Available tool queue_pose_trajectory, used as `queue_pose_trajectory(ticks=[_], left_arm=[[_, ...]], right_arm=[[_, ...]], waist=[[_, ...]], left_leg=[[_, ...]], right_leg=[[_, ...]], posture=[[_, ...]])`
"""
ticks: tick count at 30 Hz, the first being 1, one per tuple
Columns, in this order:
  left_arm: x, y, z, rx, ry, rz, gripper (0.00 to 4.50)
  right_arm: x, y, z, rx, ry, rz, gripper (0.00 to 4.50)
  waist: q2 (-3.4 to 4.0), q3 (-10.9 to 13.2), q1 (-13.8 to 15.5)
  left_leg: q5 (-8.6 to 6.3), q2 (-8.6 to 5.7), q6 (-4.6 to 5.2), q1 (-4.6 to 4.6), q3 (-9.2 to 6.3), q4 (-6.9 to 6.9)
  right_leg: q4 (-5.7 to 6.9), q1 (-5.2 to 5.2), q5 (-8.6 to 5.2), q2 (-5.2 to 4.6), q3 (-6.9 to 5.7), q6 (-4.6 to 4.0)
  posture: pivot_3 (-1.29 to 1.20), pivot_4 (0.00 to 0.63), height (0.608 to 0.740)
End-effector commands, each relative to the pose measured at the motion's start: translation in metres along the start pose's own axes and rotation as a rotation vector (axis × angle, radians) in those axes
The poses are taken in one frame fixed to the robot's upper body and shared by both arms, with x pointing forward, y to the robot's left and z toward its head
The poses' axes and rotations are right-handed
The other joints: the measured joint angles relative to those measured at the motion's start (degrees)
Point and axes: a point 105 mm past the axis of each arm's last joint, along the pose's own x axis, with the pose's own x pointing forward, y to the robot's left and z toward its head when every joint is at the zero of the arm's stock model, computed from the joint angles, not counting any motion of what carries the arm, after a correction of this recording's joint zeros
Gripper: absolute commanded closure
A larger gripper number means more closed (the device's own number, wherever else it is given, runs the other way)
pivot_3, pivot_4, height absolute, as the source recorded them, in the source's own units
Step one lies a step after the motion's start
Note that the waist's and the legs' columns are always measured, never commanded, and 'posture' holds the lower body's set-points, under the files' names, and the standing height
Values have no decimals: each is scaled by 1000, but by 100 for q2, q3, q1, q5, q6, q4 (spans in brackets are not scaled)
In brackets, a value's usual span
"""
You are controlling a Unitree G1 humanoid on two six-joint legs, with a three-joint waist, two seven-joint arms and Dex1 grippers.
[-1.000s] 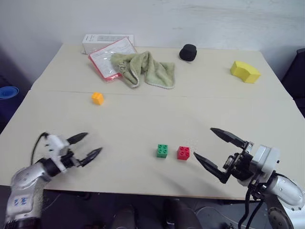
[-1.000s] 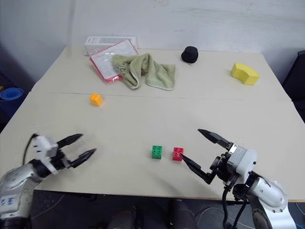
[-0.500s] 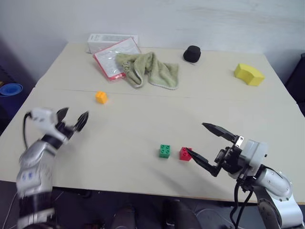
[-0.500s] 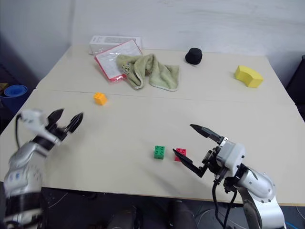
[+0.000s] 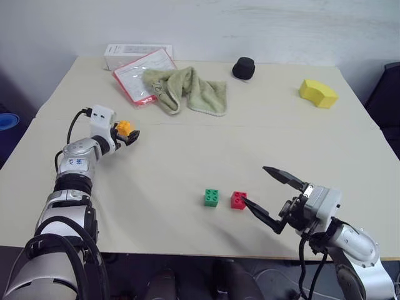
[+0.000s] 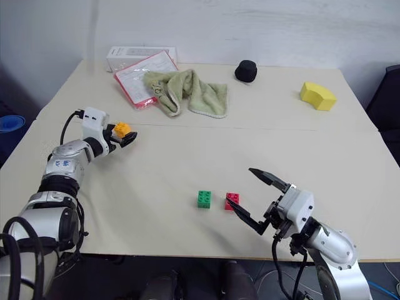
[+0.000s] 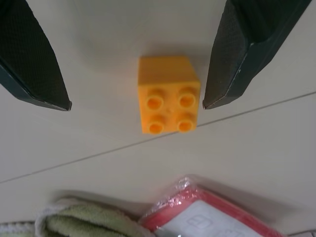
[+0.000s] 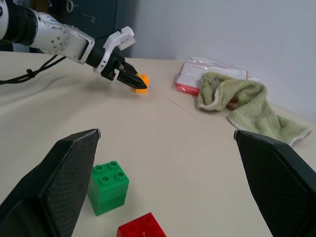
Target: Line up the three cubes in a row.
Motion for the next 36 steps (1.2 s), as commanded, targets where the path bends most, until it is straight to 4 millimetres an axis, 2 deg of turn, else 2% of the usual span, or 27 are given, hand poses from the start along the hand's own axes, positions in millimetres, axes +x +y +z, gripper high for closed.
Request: queue_pose_trajectory(ticks=[1, 3, 6, 14, 17, 19, 22, 24, 26, 30, 32, 36], left_arm=[[3, 2, 17, 30, -50, 19, 15], [5, 2, 18, 5, -57, 26, 15], [7, 1, 19, -2, -60, 30, 598], [7, 2, 15, -12, -42, 43, 3013], [3, 0, 29, -13, -142, -11, 3028], [-10, -17, 54, 1, -303, -221, 3028], [-47, -43, 72, 125, -418, -567, 3028], [-70, -58, 64, 281, -373, -731, 3028], [-91, -74, 47, 398, -267, -889, 3028], [-123, -111, 16, 452, -142, -1161, 3028], [-128, -123, -1, 514, -91, -1229, 3028], [-120, -143, -14, 524, -92, -1258, 3028]], right_arm=[[-1, 1, 15, -51, -51, -23, 0], [-2, 1, 14, -52, -50, -29, 0], [-3, 1, 13, -51, -46, -33, 0], [-5, 1, 10, -49, -35, -37, 0], [-7, -2, 11, -56, -35, -46, 0], [-8, -5, 13, -66, -33, -44, 0], [-10, -6, 16, -66, -27, -26, 0], [-11, -2, 18, -54, -18, 33, 0], [-15, 1, 19, -35, 3, 101, 0], [-25, 4, 15, -6, 65, 209, 0], [-29, 9, 9, 30, 99, 257, 0], [-33, 14, 2, 59, 134, 282, 0]], waist=[[-1, 1, 1], [-2, 1, 3], [-3, 2, 2], [-3, 1, -5], [-4, 2, -5], [-4, 3, -9], [-4, 3, -31], [-3, 3, -68], [1, 4, -106], [5, 5, -81], [5, 5, -14], [4, 5, 37]], left_leg=[[0, 0, 0, 0, -1, 0], [0, 0, 0, -1, -3, 0], [0, -1, 0, -1, -3, 0], [2, -1, -3, 1, 0, 1], [2, -1, -3, 1, 0, 1], [2, -1, -3, 0, -1, 2], [3, 0, -7, -2, 1, 4], [4, 2, -9, 3, 9, 3], [6, 5, -13, 4, 7, 6], [9, 1, -8, 14, 1, 7], [5, 0, 0, 13, -3, 9], [-9, -1, 24, 4, -12, 14]], right_leg=[[0, 0, 0, -1, 1, 1], [0, 0, 0, -1, 1, 1], [0, 0, 0, -1, 0, 1], [6, -1, 1, 0, -7, 1], [5, -1, 1, 0, -9, 1], [5, -1, 1, 0, -12, 1], [33, -2, 1, 2, -14, 1], [36, -5, 0, 6, 0, 0], [40, -4, -1, 7, 10, -3], [26, 6, -5, 1, 57, -7], [23, 8, -5, 1, 58, -7], [17, 6, -4, 2, 57, -7]], posture=[[0, 150, 740], [0, 150, 740], [0, 150, 740], [0, 150, 740], [0, 150, 740], [0, 150, 740], [0, 150, 740], [0, 150, 740], [0, 150, 740], [0, 150, 740], [0, 150, 740], [0, 150, 740]])
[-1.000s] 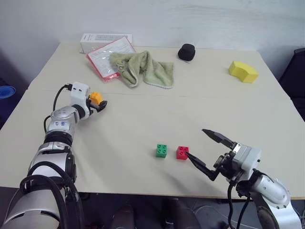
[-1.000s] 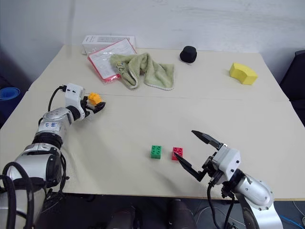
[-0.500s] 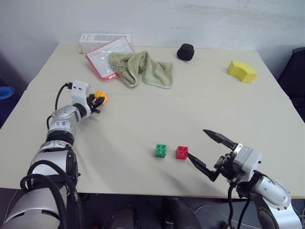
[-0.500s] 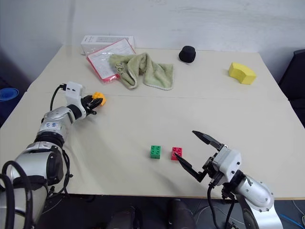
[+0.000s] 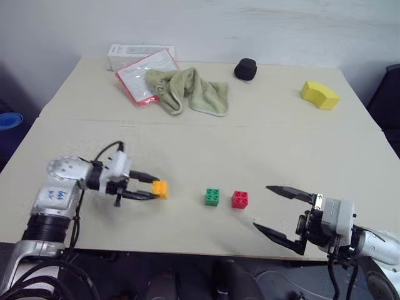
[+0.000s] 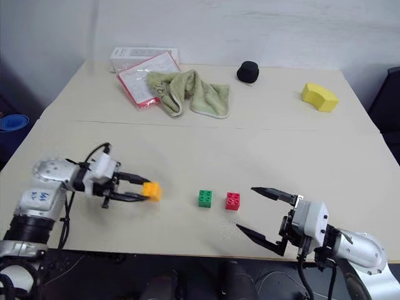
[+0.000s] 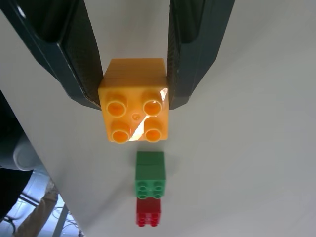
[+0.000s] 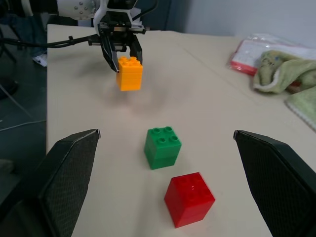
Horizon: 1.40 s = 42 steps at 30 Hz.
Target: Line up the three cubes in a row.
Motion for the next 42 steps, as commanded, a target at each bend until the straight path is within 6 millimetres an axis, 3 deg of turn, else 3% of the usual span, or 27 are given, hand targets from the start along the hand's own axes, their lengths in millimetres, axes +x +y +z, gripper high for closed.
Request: queue_pose_trajectory(ticks=[1, 15, 21, 27, 30, 35, 39, 42], left_arm=[[15, 0, 2, 63, 31, -41, 3028], [31, 23, -20, 80, 125, 29, 3028], [27, 18, -22, 45, 129, -13, 3028], [20, 12, -19, -23, 100, -32, 1146], [8, 15, -20, 6, 95, 45, 237], [-30, -1, -17, 13, 72, 165, 237], [-62, -23, -29, -88, 141, 247, 237], [-79, -43, -39, -164, 165, 340, 237]], right_arm=[[-2, 0, 2, 2, -4, 7, 0], [-8, -1, 1, -8, 18, -33, 0], [-12, -3, -2, -10, 29, -48, 0], [-14, -9, -3, -18, 35, -57, 0], [-18, -13, -1, -33, 44, -59, 0], [-34, -24, 6, -73, 100, -39, 0], [-50, -33, 3, -120, 201, 16, 0], [-65, -51, 4, -145, 255, -1, 0]], waist=[[0, 0, 0], [1, -1, -27], [2, -1, -28], [2, -1, -47], [2, -1, -42], [6, 2, -65], [9, 3, -56], [12, 5, -54]], left_leg=[[0, -1, 0, 0, 1, 0], [-1, 0, 0, 1, 1, 1], [-1, 0, 3, 4, 1, 2], [-1, 2, 2, 3, 2, 1], [-1, 2, 3, 3, 1, 1], [-2, 7, 0, 3, 3, -3], [-4, 9, 5, 6, 0, -6], [-11, 7, 17, 9, 2, -8]], right_leg=[[-1, 0, 0, 0, 0, 0], [-2, 0, 1, -1, -4, 2], [1, 2, 1, -1, -3, 2], [3, 0, 1, 2, -3, 2], [3, 0, 1, 1, -3, 1], [2, -3, 1, 0, -1, 1], [-2, -1, 0, -3, -1, 0], [-5, 0, 0, -9, 1, 0]], posture=[[0, 150, 740], [0, 150, 740], [0, 150, 740], [0, 150, 740], [0, 150, 740], [0, 150, 740], [0, 150, 740], [0, 150, 740]])
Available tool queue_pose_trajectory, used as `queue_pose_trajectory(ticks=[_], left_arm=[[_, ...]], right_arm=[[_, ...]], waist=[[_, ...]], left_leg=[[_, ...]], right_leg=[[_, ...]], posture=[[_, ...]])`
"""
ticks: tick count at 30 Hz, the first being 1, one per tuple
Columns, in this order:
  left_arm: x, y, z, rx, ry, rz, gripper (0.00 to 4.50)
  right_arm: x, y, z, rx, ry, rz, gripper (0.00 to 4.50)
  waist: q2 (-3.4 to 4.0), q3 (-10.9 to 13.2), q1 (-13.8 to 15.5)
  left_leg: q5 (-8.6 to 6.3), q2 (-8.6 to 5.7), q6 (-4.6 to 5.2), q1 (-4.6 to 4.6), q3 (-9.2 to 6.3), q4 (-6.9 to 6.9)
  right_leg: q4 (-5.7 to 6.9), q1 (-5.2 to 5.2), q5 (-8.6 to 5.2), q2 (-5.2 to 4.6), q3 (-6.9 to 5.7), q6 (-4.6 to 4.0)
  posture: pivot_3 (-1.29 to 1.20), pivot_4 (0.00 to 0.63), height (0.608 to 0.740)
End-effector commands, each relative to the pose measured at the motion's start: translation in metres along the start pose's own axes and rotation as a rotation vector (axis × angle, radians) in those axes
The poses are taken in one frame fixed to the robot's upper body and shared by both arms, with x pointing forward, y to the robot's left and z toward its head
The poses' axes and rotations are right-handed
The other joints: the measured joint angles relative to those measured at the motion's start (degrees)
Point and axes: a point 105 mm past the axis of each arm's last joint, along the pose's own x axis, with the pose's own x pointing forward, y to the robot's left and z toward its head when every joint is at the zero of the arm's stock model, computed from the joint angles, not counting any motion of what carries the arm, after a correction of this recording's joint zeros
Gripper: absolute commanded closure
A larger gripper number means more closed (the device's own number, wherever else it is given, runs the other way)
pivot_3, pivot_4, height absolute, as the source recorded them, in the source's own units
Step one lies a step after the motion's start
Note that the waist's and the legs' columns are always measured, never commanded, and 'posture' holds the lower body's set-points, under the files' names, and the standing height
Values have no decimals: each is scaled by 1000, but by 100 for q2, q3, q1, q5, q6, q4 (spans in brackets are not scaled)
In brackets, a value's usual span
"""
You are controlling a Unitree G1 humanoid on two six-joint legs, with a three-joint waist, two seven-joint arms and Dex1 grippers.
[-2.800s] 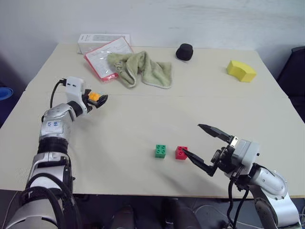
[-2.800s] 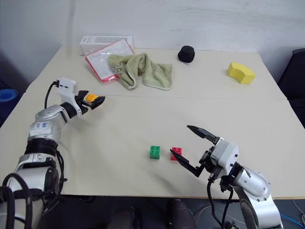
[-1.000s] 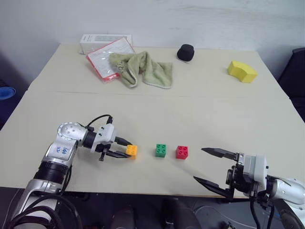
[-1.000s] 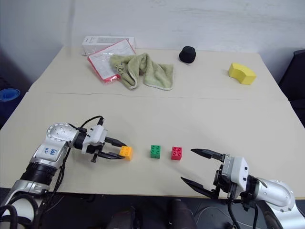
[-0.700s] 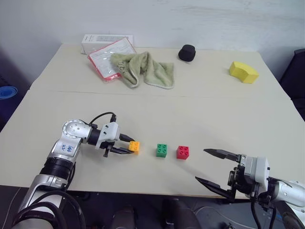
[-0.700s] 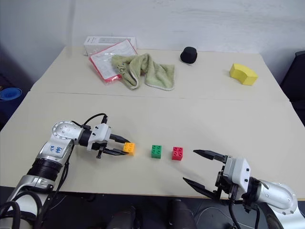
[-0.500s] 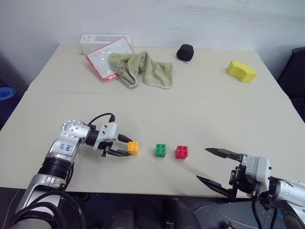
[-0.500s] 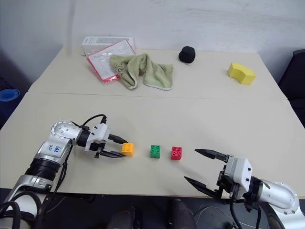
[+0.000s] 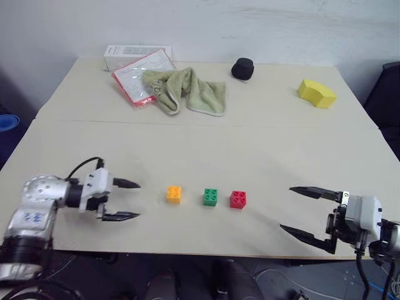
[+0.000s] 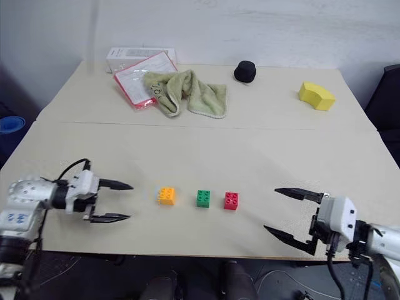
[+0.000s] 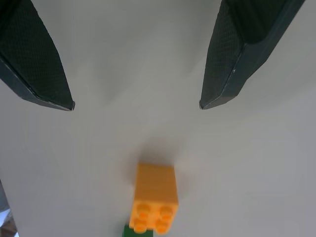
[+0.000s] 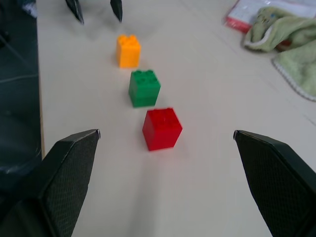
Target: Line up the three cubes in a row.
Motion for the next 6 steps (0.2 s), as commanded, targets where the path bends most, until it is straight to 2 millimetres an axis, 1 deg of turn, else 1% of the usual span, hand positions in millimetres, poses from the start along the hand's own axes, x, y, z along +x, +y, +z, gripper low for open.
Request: queue_pose_trajectory(ticks=[1, 3, 6], left_arm=[[-23, -11, -5, -29, 14, 106, 237], [-35, -17, -10, -56, 24, 176, 237], [-36, -18, -7, -72, 14, 205, 237]], right_arm=[[-18, -19, 4, -57, 32, -23, 0], [-21, -23, 1, -44, 28, -22, 0], [-17, -27, -3, -41, 13, -27, 0]], waist=[[4, 2, -1], [3, 3, -9], [3, 4, 8]], left_leg=[[-2, 1, 2, 0, 0, 0], [-4, 2, 3, 1, 0, -6], [-6, 6, -1, 2, -6, -11]], right_leg=[[-2, 0, 0, -1, 0, 0], [-5, -1, 0, -3, 1, -1], [-8, 1, -3, -4, -4, -5]], posture=[[0, 150, 740], [0, 150, 740], [0, 150, 740]])
